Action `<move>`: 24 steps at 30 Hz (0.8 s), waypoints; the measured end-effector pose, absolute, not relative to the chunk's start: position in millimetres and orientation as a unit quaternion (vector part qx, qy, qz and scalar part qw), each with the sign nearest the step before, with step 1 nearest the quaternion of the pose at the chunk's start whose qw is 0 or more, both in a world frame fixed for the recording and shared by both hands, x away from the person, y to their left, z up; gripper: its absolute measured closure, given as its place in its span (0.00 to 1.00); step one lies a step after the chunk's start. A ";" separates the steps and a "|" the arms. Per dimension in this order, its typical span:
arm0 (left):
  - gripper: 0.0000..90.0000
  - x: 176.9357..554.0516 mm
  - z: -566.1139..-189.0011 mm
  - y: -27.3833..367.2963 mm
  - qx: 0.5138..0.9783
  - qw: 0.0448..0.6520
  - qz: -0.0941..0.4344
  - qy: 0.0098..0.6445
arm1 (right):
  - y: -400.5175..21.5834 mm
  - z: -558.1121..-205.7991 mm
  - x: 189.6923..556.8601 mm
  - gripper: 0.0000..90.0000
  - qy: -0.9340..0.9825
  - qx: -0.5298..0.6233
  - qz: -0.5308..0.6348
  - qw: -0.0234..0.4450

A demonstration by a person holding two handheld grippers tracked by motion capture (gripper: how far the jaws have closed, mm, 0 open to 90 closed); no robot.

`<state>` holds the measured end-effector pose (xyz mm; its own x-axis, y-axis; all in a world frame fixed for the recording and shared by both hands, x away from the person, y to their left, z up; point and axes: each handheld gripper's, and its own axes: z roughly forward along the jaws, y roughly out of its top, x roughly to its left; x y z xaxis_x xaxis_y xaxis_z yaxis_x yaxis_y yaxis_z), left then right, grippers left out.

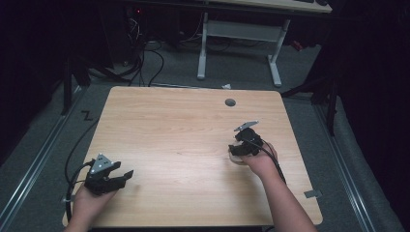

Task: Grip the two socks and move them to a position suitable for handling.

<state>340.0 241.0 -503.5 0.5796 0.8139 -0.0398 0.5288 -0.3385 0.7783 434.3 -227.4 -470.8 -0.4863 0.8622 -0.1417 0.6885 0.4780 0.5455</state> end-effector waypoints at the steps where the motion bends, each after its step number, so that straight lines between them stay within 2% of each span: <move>1: 0.43 340.2 -503.6 241.1 0.797 0.392 0.182 0.422 | -227.4 -471.7 434.5 0.39 0.837 0.463 0.210 0.203; 19: 0.42 341.8 -504.8 240.2 0.800 0.387 0.181 0.422 | -232.5 -479.0 435.6 0.36 0.849 0.462 0.173 0.190; 24: 0.42 343.2 -504.9 238.5 0.799 0.389 0.182 0.421 | -228.9 -484.7 433.3 0.46 0.857 0.450 0.142 0.206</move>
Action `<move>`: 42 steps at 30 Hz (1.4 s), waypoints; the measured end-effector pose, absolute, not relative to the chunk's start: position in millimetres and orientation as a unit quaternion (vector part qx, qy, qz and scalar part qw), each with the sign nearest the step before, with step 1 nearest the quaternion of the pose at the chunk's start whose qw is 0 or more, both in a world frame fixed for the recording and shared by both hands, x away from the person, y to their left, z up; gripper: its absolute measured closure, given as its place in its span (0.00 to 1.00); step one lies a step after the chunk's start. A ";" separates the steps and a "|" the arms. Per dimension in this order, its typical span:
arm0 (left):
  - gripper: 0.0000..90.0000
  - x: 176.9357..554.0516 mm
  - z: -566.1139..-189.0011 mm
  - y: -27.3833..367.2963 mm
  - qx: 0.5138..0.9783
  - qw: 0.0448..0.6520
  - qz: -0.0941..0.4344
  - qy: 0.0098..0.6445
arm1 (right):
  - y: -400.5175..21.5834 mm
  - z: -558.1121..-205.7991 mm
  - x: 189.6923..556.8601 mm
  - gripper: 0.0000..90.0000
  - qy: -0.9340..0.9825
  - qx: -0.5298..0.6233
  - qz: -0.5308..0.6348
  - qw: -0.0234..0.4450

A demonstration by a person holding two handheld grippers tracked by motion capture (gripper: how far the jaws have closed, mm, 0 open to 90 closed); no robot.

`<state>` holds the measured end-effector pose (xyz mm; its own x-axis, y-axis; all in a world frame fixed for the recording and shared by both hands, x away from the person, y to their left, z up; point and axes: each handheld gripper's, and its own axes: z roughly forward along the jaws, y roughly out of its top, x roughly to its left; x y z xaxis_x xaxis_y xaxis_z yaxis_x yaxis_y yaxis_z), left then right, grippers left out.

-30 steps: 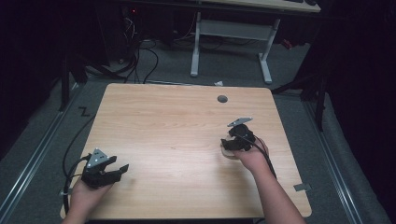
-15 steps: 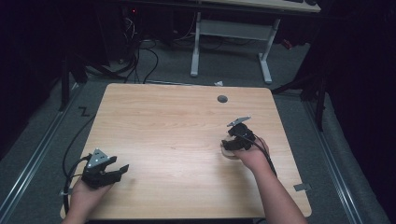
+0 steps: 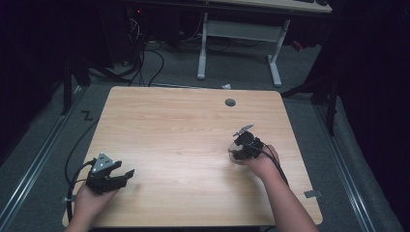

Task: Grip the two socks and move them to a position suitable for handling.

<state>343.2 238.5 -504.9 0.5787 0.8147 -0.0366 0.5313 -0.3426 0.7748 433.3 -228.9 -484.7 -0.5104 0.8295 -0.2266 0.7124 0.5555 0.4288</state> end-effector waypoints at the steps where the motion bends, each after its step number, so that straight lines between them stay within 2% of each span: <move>1: 0.42 342.6 -504.8 238.1 0.800 0.388 0.182 0.421 | -229.1 -485.0 433.2 0.47 0.858 0.448 0.140 0.209; 5: 0.42 341.7 -504.5 238.3 0.798 0.390 0.182 0.422 | -230.4 -483.8 432.9 0.55 0.855 0.453 0.141 0.212; 10: 0.42 341.2 -504.7 240.9 0.796 0.391 0.182 0.425 | -233.8 -481.4 433.9 0.73 0.850 0.461 0.147 0.209; 11: 0.42 341.2 -504.7 240.9 0.796 0.391 0.182 0.425 | -233.8 -481.4 433.9 0.73 0.850 0.461 0.147 0.209; 12: 0.42 341.1 -504.7 241.3 0.796 0.390 0.183 0.426 | -234.8 -481.3 434.2 0.80 0.850 0.461 0.147 0.209; 17: 0.42 340.8 -504.7 241.2 0.796 0.390 0.183 0.425 | -236.5 -478.8 432.6 0.94 0.848 0.461 0.147 0.215; 33: 0.42 340.9 -505.2 238.4 0.799 0.388 0.183 0.422 | -234.2 -452.7 402.9 0.94 0.837 0.447 0.227 0.220; 42: 0.42 339.3 -503.6 234.5 0.800 0.388 0.181 0.419 | -202.1 -444.4 375.3 0.94 0.843 0.411 0.277 0.208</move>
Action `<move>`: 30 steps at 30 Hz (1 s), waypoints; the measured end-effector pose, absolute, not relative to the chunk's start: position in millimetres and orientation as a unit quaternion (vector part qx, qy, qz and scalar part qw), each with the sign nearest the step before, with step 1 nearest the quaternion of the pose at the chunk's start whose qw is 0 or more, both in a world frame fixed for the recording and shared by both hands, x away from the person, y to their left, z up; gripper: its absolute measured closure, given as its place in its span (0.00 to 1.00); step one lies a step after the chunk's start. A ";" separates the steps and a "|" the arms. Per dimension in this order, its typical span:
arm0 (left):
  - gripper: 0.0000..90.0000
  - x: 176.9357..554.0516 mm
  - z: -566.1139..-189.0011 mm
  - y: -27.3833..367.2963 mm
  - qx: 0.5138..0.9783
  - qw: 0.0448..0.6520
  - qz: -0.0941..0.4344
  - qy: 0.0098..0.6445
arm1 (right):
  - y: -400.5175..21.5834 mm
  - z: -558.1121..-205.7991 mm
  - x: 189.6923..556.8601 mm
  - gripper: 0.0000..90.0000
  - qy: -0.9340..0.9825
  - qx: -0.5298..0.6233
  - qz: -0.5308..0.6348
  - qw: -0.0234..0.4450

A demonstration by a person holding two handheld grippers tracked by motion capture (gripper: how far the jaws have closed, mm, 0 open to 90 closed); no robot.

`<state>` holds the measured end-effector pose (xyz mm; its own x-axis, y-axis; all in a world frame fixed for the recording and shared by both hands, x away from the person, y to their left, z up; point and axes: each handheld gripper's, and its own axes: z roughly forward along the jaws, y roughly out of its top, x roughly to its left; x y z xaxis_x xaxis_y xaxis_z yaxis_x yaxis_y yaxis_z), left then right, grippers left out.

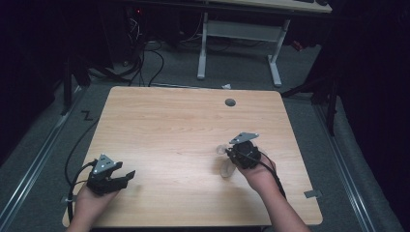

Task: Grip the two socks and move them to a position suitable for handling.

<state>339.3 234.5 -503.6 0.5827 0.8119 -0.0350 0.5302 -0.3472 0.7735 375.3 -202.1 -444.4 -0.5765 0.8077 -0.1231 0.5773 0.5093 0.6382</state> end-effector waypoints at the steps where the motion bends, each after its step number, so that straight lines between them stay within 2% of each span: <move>1: 0.42 338.9 -503.3 233.7 0.802 0.387 0.181 0.417 | -198.1 -445.2 374.2 0.94 0.845 0.406 0.280 0.207; 11: 0.42 333.8 -501.1 220.5 0.810 0.391 0.167 0.405 | -146.8 -460.0 361.9 0.94 0.863 0.361 0.305 0.180; 16: 0.44 325.8 -499.5 199.3 0.817 0.399 0.154 0.386 | -118.7 -466.2 356.8 0.94 0.869 0.341 0.318 0.166; 18: 0.53 320.5 -500.5 182.0 0.823 0.402 0.146 0.375 | -102.7 -472.1 356.3 0.94 0.869 0.336 0.328 0.156; 25: 0.78 310.5 -502.2 146.3 0.837 0.405 0.134 0.342 | -89.4 -480.8 356.9 0.94 0.862 0.340 0.349 0.137; 30: 0.88 307.0 -509.1 118.3 0.858 0.387 0.129 0.311 | -82.1 -485.5 353.0 0.94 0.858 0.342 0.361 0.127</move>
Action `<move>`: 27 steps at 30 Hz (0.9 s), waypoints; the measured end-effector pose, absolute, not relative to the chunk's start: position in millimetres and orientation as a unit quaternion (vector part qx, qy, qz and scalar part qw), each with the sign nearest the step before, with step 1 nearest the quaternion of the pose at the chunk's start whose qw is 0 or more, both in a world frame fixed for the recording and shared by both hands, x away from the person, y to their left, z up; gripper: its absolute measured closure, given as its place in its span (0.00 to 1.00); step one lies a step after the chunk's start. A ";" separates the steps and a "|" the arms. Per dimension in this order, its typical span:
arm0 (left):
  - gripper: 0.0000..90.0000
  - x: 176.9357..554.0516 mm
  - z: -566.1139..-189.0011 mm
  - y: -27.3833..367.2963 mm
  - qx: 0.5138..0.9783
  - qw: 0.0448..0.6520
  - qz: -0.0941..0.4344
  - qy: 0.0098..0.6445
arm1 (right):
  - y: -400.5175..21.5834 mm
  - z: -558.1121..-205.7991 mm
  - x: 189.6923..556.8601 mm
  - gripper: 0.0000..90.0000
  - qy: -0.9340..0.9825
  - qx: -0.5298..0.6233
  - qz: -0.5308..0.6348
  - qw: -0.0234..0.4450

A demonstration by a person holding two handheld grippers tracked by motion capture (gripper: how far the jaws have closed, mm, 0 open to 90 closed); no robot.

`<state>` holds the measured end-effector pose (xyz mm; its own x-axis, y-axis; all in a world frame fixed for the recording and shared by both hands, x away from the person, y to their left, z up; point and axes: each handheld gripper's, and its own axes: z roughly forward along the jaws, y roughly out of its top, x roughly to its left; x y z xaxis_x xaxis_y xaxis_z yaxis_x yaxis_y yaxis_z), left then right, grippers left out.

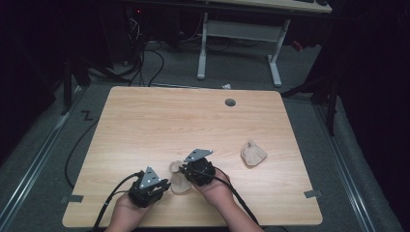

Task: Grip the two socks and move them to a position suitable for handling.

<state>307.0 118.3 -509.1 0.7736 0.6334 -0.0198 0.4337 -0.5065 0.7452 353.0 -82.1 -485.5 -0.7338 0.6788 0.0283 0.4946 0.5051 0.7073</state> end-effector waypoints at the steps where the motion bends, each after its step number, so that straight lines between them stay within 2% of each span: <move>1: 0.88 307.1 -510.4 115.3 0.861 0.385 0.126 0.307 | -82.1 -485.8 352.8 0.94 0.859 0.341 0.360 0.127; 8: 0.89 307.1 -513.6 101.2 0.872 0.376 0.130 0.284 | -83.9 -487.9 351.0 0.94 0.855 0.344 0.367 0.127; 17: 0.91 310.2 -521.7 98.2 0.884 0.342 0.142 0.286 | -90.3 -489.4 344.0 0.93 0.855 0.344 0.362 0.141; 27: 0.89 311.6 -524.8 104.7 0.866 0.361 0.140 0.316 | -131.5 -504.5 322.3 0.85 0.848 0.372 0.349 0.144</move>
